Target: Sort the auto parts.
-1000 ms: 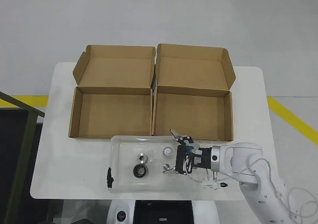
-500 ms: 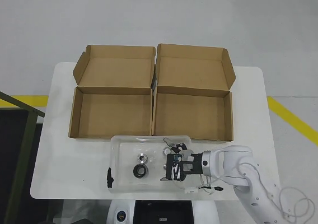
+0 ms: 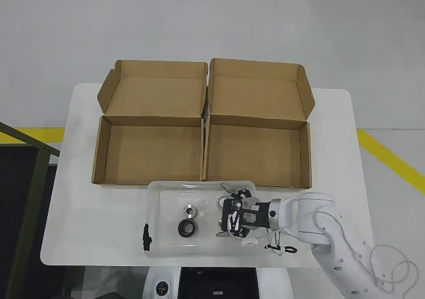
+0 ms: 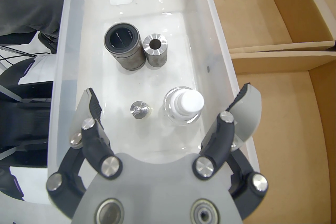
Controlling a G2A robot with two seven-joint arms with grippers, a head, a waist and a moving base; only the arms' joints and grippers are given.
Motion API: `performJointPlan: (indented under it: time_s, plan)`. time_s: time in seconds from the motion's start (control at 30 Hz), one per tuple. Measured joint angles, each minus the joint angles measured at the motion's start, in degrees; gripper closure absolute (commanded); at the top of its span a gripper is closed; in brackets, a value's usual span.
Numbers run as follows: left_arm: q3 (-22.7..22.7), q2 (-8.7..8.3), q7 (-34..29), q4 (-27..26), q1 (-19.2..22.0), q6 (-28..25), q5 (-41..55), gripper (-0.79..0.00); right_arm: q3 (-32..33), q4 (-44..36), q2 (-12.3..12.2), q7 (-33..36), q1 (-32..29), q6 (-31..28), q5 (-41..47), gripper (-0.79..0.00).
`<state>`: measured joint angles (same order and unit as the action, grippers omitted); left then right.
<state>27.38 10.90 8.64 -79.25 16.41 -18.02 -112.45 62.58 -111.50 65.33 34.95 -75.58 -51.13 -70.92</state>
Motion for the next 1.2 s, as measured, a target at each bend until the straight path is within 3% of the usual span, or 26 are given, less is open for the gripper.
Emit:
performJointPlan:
  time_s: [0.33, 0.5, 0.77, 0.83, 0.97, 1.2]
  plan:
    - [0.0, 0.0, 0.0, 0.0, 0.0, 0.0, 0.0, -0.785, -0.83, 1.22, -0.31, 0.76, 1.13, 2.15, 0.26, -0.542]
    - [0.0, 0.0, 0.0, 0.0, 0.0, 0.0, 0.0, -0.785, -1.38, 2.02, -0.46, 0.84, 1.66, 2.92, -0.54, -0.391]
    - [0.0, 0.0, 0.0, 0.0, 0.0, 0.0, 0.0, -0.785, -1.89, 2.79, -0.7, -0.01, 2.06, 4.0, -1.72, -0.32]
    - [0.0, 0.0, 0.0, 0.0, 0.0, 0.0, 0.0, -0.785, -2.14, 2.98, -0.75, -0.24, 2.17, 4.18, -1.95, -0.249]
    - [0.0, 0.0, 0.0, 0.0, 0.0, 0.0, 0.0, -0.785, -2.5, 2.88, -0.84, -0.52, 2.29, 4.42, -1.75, 0.0]
    - [0.0, 0.0, 0.0, 0.0, 0.0, 0.0, 0.0, -0.785, -2.51, 0.68, -1.14, -2.36, 2.36, 3.14, -0.13, 0.0]
